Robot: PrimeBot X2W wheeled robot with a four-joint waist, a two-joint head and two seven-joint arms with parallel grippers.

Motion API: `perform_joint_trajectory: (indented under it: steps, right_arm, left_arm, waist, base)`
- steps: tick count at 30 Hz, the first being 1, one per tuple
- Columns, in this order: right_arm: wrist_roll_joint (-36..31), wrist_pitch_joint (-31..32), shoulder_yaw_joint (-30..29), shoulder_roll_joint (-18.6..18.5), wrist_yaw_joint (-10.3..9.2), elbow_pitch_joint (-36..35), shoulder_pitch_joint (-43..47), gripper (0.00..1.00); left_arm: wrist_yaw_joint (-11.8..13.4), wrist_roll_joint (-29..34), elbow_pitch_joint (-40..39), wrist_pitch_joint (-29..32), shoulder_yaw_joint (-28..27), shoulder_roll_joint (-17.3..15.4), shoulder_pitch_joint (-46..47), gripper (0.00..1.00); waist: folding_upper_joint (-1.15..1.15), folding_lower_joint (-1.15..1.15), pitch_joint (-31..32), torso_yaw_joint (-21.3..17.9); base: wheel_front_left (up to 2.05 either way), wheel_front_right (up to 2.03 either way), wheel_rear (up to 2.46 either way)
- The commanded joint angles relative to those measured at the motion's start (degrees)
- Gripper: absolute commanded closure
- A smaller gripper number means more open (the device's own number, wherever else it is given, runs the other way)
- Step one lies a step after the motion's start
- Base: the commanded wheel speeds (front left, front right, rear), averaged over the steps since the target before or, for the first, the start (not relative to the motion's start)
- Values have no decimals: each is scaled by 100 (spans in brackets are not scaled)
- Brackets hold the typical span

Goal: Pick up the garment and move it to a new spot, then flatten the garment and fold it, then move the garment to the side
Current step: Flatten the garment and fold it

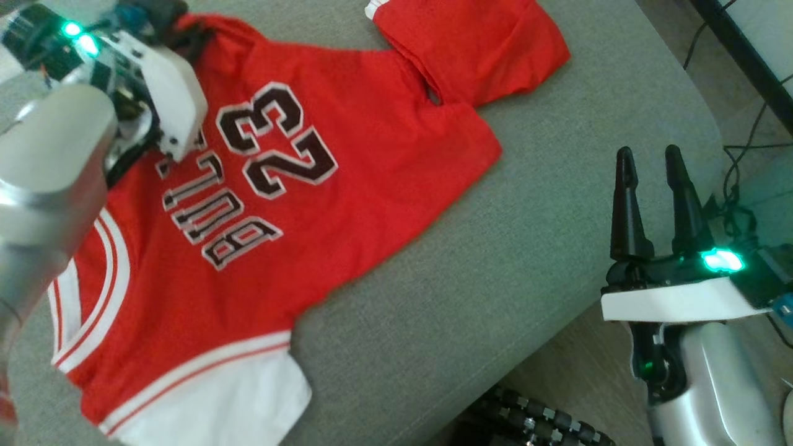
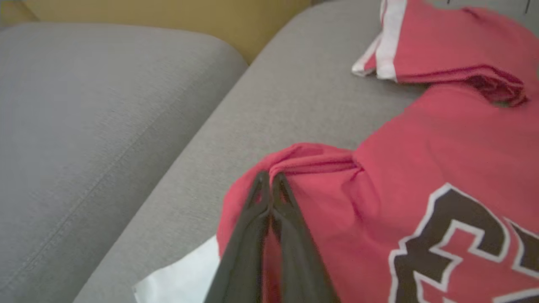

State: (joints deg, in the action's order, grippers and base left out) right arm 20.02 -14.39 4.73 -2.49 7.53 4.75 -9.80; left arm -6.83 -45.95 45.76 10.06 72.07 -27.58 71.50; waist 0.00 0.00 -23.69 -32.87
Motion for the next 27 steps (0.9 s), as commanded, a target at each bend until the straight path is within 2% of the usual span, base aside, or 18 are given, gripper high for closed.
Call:
perform_joint_trajectory:
  steps: [1,7,11,13,14,15,20,27]
  right_arm:
    - [-43,-61,109,-39,-4,-145,-31,0]
    - [-66,-61,161,-39,-4,-93,-60,0]
    - [-75,-61,168,-39,-4,-56,-79,0]
    - [-88,-61,149,-39,-4,-44,-92,0]
    - [-96,-61,142,-39,-4,-39,-102,0]
    - [-107,-61,133,-39,-4,-34,-114,0]
    - [-163,-61,85,-39,-4,-37,-175,0]
    - [-431,-61,-91,-39,-4,-84,-263,0]
  left_arm:
    - [96,-23,97,-209,-320,-11,461,100]
    - [176,54,780,-616,-389,169,696,100]
    - [467,200,1175,-888,-393,218,871,100]
    - [512,170,1336,-953,-427,288,890,100]
    - [496,147,1393,-979,-438,330,883,22]
    - [486,130,1467,-966,-437,364,870,0]
    - [475,181,1670,-1117,-380,485,860,0]
    - [387,-5,1690,-1800,-550,840,731,0]
  waist:
    - [0,0,9,4]
    - [0,0,-3,14]
    - [0,0,-28,32]
    - [0,0,-38,72]
    - [0,0,-41,95]
    - [0,0,-43,130]
    - [0,0,10,332]
    - [0,0,334,1043]
  base:
    - [0,0,0]
    - [0,0,0]
    - [0,0,0]
    - [0,0,0]
    - [0,0,0]
    - [0,0,0]
    - [0,0,0]
    - [0,0,0]
